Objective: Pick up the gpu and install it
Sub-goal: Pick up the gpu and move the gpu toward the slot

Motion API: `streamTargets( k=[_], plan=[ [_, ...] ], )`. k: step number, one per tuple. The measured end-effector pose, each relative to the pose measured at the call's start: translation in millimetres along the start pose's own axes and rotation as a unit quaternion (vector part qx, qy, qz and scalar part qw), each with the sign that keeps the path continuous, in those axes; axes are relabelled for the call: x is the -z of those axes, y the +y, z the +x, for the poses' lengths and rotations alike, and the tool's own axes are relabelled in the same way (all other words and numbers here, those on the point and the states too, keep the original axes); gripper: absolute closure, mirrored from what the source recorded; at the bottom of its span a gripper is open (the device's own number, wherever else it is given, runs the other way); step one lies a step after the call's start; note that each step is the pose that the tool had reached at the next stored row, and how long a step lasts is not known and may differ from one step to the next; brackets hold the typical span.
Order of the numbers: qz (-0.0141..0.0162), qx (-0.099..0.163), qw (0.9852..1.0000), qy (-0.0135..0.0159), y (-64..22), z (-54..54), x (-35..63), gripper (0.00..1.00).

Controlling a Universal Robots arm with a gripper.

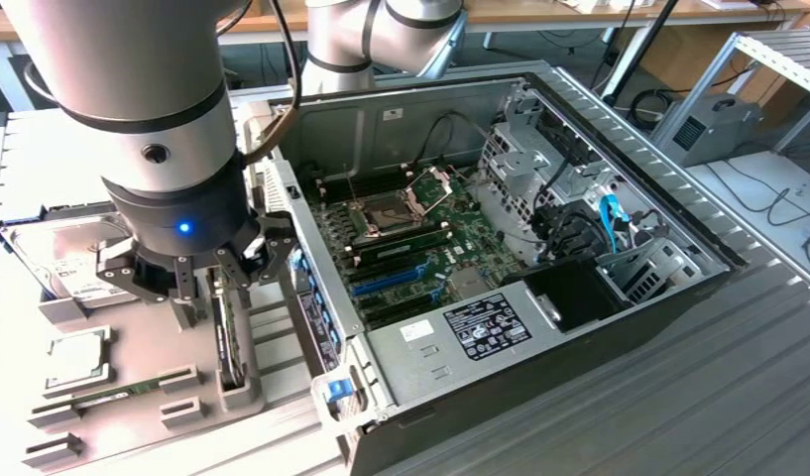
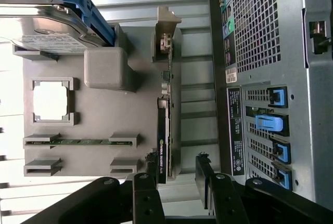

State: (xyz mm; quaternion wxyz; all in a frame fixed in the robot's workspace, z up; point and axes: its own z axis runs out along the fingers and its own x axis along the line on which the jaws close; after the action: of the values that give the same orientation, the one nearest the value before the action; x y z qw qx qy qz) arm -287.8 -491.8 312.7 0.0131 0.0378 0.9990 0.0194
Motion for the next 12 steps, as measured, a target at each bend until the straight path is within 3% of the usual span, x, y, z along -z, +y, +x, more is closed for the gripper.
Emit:
streamTargets(
  k=[12],
  plan=[
    [0.0000, 0.000, 1.0000, 0.0000, -0.1, 0.1, -2.8, 0.58]
  ],
)
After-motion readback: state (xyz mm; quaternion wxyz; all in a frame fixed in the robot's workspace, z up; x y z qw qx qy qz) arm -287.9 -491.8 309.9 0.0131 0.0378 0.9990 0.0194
